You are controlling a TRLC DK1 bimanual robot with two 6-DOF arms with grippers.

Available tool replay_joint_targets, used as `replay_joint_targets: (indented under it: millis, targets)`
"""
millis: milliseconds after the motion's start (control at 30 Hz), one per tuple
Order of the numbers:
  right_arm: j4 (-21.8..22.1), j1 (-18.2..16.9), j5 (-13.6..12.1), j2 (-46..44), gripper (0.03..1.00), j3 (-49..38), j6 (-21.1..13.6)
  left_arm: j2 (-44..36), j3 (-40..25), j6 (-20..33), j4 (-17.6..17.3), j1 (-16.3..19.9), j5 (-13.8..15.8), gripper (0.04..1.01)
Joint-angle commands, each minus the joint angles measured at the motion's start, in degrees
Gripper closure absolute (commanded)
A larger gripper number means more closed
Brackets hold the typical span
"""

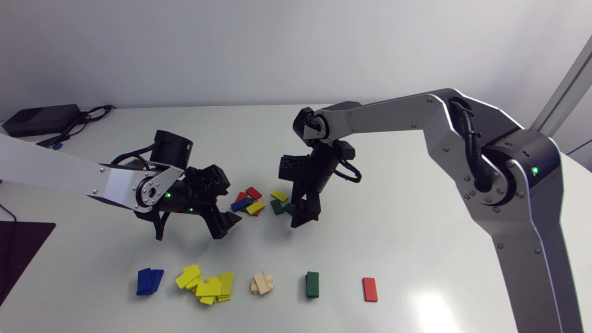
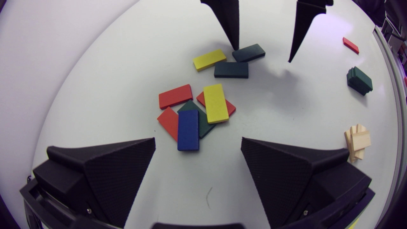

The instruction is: Take domino bricks one by one from the mixed stack on the table and place each onto the existing stack of the same color.

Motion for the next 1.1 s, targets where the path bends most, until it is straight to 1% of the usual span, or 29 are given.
replay_joint_targets:
  millis: [0,233,300,333,533,600,700,733,767,867,933,1000,1067]
  targets:
    - [-0.8,1.4,0.2,-1.7,0.070,-3.5,-1.4,-1.6,-1.5,1.8,-0.2,0.3,0.8,0.087]
    - [0.7,3.6,1.6,-5.7,0.072,-10.2,-0.5,-2.0,-1.6,1.7,-0.2,-0.3,0.9,0.087]
    - [2.1,4.3,2.9,-6.7,0.072,-11.9,0.4,-2.3,-1.8,1.6,-0.2,-0.4,0.9,0.087]
    - [2.6,4.5,3.5,-6.8,0.070,-12.1,1.1,-2.4,-1.9,1.6,-0.2,-0.6,0.9,0.087]
    - [3.6,4.8,5.4,-7.1,0.077,-12.1,2.1,-3.7,-2.2,1.3,-0.4,-0.8,0.9,0.087]
    - [3.7,4.8,6.9,-7.1,0.152,-12.3,2.4,-4.0,-2.5,1.3,-0.4,-1.0,0.9,0.087]
    - [4.2,4.7,8.4,-7.8,0.166,-13.4,2.3,-4.6,-2.9,1.2,-0.4,-1.1,0.9,0.087]
    - [4.6,4.7,9.3,-8.3,0.198,-14.0,2.1,-4.7,-3.0,1.2,-0.4,-1.2,0.9,0.087]
    - [4.8,4.7,9.7,-8.6,0.249,-14.3,1.9,-4.8,-3.0,1.2,-0.4,-1.4,0.9,0.087]
    - [5.3,4.6,10.6,-9.0,0.444,-15.1,1.4,-5.0,-3.0,1.0,-0.5,-1.8,0.9,0.087]
    - [5.3,4.6,10.8,-9.3,0.534,-15.5,1.1,-5.2,-3.1,0.9,-0.6,-2.1,0.8,0.087]
    - [5.4,4.8,11.0,-9.6,0.544,-15.9,1.1,-5.2,-3.1,0.9,-0.6,-2.4,0.8,0.087]
    - [6.3,5.3,12.5,-9.9,0.567,-16.9,1.2,-5.4,-3.1,0.9,-0.7,-2.5,0.8,0.087]
